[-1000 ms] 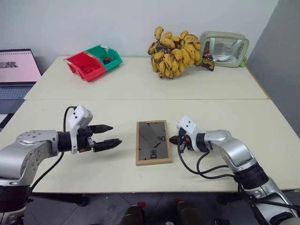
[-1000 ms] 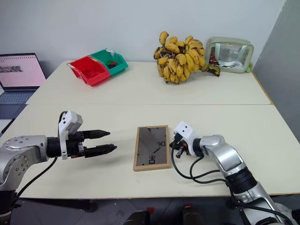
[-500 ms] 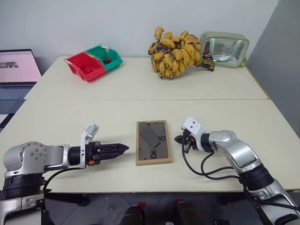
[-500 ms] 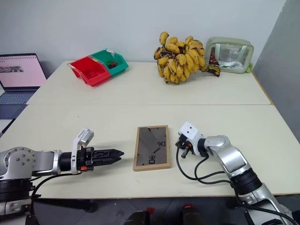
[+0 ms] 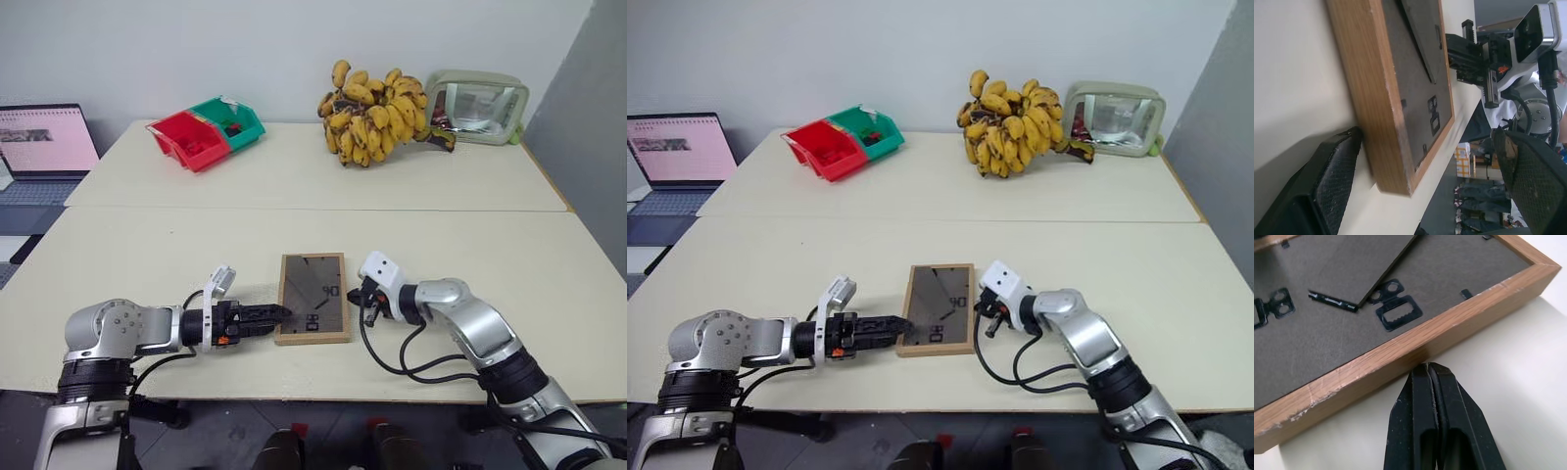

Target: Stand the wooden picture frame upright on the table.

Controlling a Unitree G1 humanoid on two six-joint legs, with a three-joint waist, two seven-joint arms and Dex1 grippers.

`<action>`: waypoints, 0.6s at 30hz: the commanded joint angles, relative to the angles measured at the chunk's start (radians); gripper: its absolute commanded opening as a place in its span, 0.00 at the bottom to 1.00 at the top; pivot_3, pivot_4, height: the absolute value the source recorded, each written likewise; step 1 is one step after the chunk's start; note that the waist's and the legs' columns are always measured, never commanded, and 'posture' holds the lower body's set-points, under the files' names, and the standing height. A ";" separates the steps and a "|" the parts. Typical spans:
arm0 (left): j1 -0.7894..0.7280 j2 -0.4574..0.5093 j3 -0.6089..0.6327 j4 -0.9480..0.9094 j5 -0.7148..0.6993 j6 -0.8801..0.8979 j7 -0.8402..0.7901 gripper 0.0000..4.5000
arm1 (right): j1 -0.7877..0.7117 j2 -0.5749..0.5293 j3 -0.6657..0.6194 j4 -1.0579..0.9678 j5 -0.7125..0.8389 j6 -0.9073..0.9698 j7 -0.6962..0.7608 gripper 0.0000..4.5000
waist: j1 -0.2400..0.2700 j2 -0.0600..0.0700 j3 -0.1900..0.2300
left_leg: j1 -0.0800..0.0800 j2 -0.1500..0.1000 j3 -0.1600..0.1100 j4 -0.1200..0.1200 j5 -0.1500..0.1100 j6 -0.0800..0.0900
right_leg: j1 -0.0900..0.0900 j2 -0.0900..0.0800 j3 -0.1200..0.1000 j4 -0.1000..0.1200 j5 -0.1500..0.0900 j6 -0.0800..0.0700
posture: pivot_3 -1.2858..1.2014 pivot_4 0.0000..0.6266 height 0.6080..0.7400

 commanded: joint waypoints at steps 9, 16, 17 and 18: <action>0.023 -0.081 -0.003 -0.011 0.018 0.010 0.040 0.96 | -0.007 0.021 -0.005 -0.030 0.004 0.013 0.000 0.00 | 0.012 0.000 0.000 | 0.000 -0.001 0.000 0.000 0.000 0.000 | 0.001 -0.005 -0.001 -0.002 0.000 0.002 | 0.52 0.24 1.00; 0.033 -0.105 0.051 -0.026 0.000 0.032 0.069 0.68 | 0.014 0.008 -0.036 -0.047 0.012 0.034 -0.018 0.00 | 0.007 0.000 0.000 | -0.001 0.000 0.000 0.000 0.000 0.000 | 0.001 -0.005 -0.001 -0.003 0.000 0.002 | 0.52 0.24 1.00; 0.033 -0.111 0.057 -0.038 -0.007 0.041 0.073 0.64 | 0.019 -0.004 -0.044 -0.053 0.009 0.034 -0.020 0.00 | 0.007 0.000 0.000 | -0.001 0.000 0.000 0.000 0.000 0.000 | 0.001 -0.005 -0.001 -0.003 0.000 0.002 | 0.52 0.24 1.00; 0.033 -0.121 0.068 -0.054 -0.020 0.057 0.081 0.59 | 0.027 -0.028 -0.053 -0.062 0.003 0.030 -0.015 0.00 | 0.008 0.000 0.000 | -0.001 0.000 0.000 0.000 0.000 0.000 | 0.001 -0.005 -0.001 -0.003 0.000 0.002 | 0.52 0.24 1.00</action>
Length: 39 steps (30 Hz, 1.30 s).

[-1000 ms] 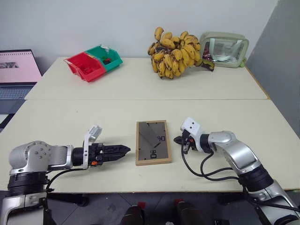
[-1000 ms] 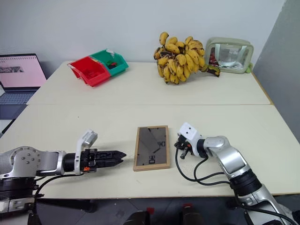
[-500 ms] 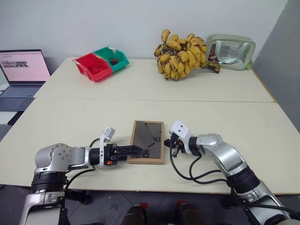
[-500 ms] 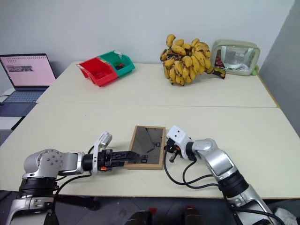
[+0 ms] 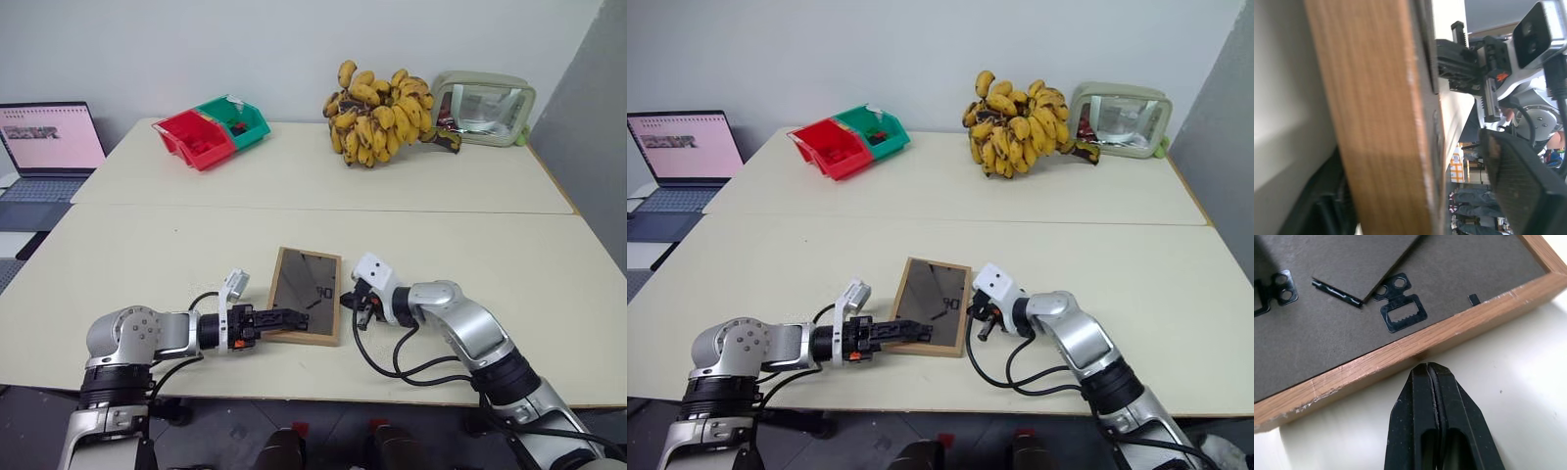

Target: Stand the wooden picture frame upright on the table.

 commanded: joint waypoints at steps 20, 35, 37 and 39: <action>-0.191 -0.168 0.220 -0.234 -0.145 0.052 0.201 0.29 | -0.293 -0.184 -0.487 -0.051 0.512 0.388 0.191 0.58 | -0.008 -0.003 0.003 | -0.002 0.001 0.000 -0.001 0.000 0.000 | -0.001 0.001 0.000 -0.004 0.001 0.001 | 0.52 0.24 1.00; -0.176 -0.136 0.193 -0.378 -0.179 -0.037 0.237 0.29 | -0.548 0.049 -0.325 0.233 0.427 0.181 0.138 0.88 | -0.022 -0.003 0.003 | -0.004 0.001 0.000 -0.001 0.000 0.000 | -0.003 0.001 0.000 -0.005 0.001 0.001 | 0.52 0.24 1.00; -0.173 -0.130 0.198 -0.376 -0.185 -0.040 0.239 0.29 | -0.566 0.074 -0.308 0.264 0.410 0.155 0.135 0.88 | -0.021 -0.003 0.003 | -0.005 0.001 0.001 -0.001 0.000 0.000 | -0.003 0.001 0.000 -0.005 0.001 0.001 | 0.52 0.24 1.00; -0.165 -0.124 0.206 -0.365 -0.184 -0.043 0.244 0.29 | -0.578 0.095 -0.308 0.260 0.427 0.162 0.146 0.88 | -0.021 -0.003 0.003 | -0.005 0.000 0.001 -0.001 0.000 0.000 | -0.004 0.001 0.000 -0.005 0.001 0.001 | 0.52 0.24 1.00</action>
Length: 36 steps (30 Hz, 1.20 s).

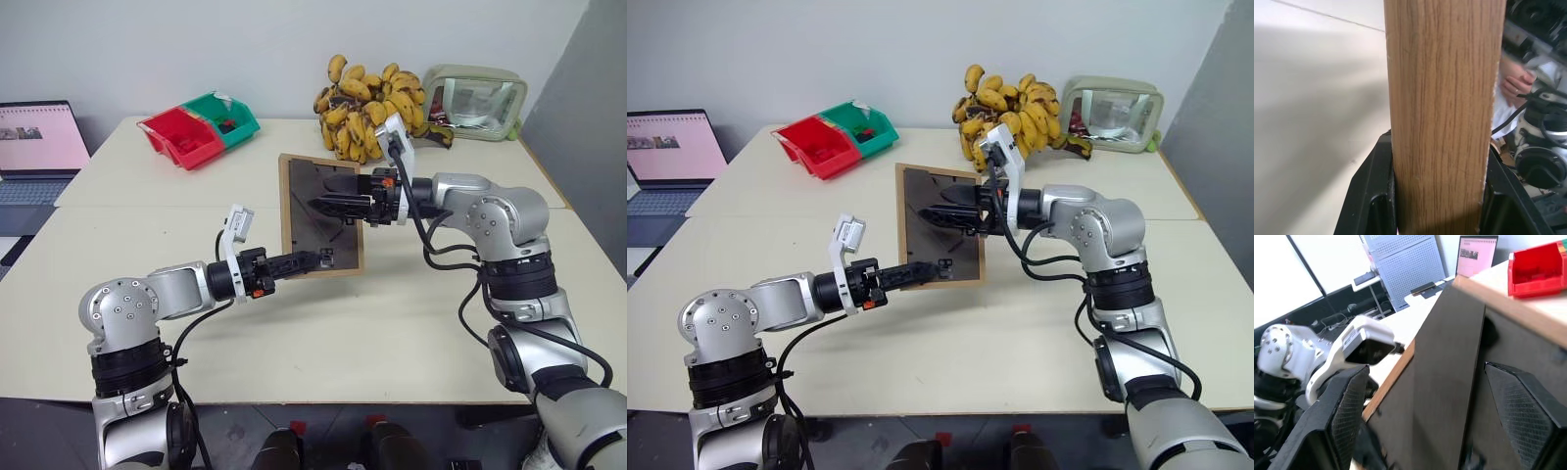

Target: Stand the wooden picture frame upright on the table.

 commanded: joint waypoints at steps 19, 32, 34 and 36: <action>0.125 -0.040 0.031 -0.120 -0.192 -0.053 0.129 0.29 | 0.127 -0.129 -0.121 -0.301 0.290 0.207 0.111 0.88 | 0.003 0.000 0.000 | -0.003 0.001 -0.002 0.000 0.000 0.000 | -0.002 -0.001 -0.001 -0.001 0.000 0.000 | 0.52 0.24 1.00; 0.177 0.051 0.041 -0.080 -0.355 -0.044 0.175 0.29 | 0.289 -0.374 -0.195 -0.253 0.173 0.099 0.065 0.98 | 0.010 0.000 0.000 | -0.004 0.000 0.000 0.000 0.000 0.000 | -0.001 0.000 0.000 -0.002 0.000 0.000 | 0.52 0.24 1.00; 0.182 0.086 0.026 -0.066 -0.399 -0.036 0.184 0.29 | 0.325 -0.409 -0.160 -0.257 0.105 0.017 0.076 0.98 | 0.010 0.000 0.000 | -0.004 0.000 0.000 0.000 0.000 0.000 | -0.001 0.000 0.000 -0.002 0.000 0.000 | 0.52 0.24 1.00; 0.180 0.119 0.008 -0.045 -0.463 -0.030 0.200 0.29 | 0.373 -0.443 -0.085 -0.273 -0.010 -0.139 0.098 0.98 | 0.012 0.000 0.000 | -0.004 0.000 -0.001 0.000 0.000 0.000 | -0.001 0.000 -0.001 -0.003 0.000 0.000 | 0.52 0.24 1.00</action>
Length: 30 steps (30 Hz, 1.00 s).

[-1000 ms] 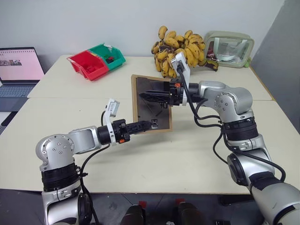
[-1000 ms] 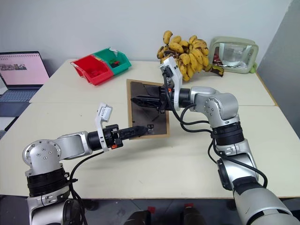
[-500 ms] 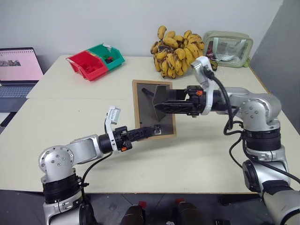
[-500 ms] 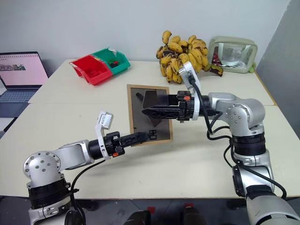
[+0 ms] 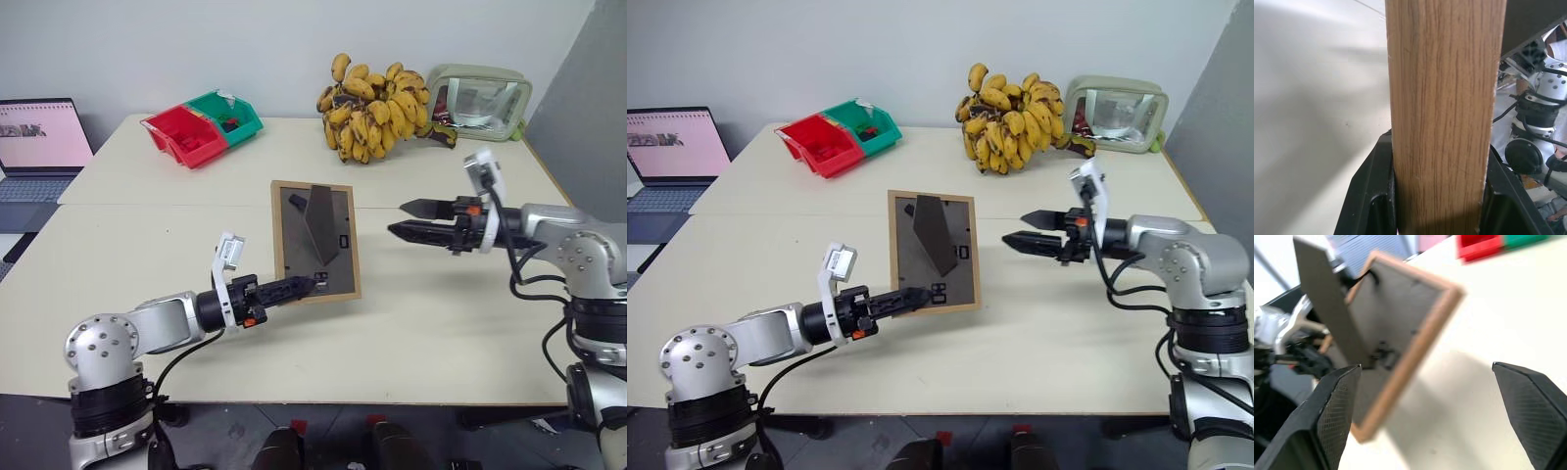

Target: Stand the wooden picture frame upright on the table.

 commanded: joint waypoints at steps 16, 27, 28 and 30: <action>-0.072 0.298 -0.272 0.184 -0.571 -0.109 0.102 0.29 | -0.008 -0.008 0.226 0.598 -1.216 -2.195 -0.780 0.98 | -0.001 0.000 0.000 | 0.000 0.000 0.002 0.000 0.002 -0.004 | 0.001 0.004 0.002 -0.003 0.002 0.003 | 0.52 0.24 1.00; -0.107 0.316 -0.334 0.179 -0.571 -0.100 0.016 0.29 | -0.126 0.044 0.325 0.677 -1.604 -2.299 -1.130 0.98 | -0.008 0.000 0.000 | 0.002 -0.001 0.002 0.001 0.003 -0.005 | 0.001 0.005 0.003 0.000 0.002 0.002 | 0.52 0.24 1.00; -0.105 0.322 -0.338 0.173 -0.571 -0.099 0.007 0.29 | -0.133 0.044 0.336 0.679 -1.622 -2.299 -1.152 0.98 | -0.008 0.000 0.000 | 0.002 -0.001 0.002 0.001 0.003 -0.005 | 0.001 0.005 0.003 0.000 0.002 0.002 | 0.52 0.24 1.00; -0.099 0.324 -0.347 0.161 -0.571 -0.106 0.001 0.29 | -0.149 0.053 0.359 0.686 -1.640 -2.300 -1.180 0.98 | -0.009 0.000 0.000 | 0.002 -0.001 0.001 0.001 0.003 -0.005 | 0.001 0.005 0.003 0.000 0.002 0.002 | 0.52 0.24 1.00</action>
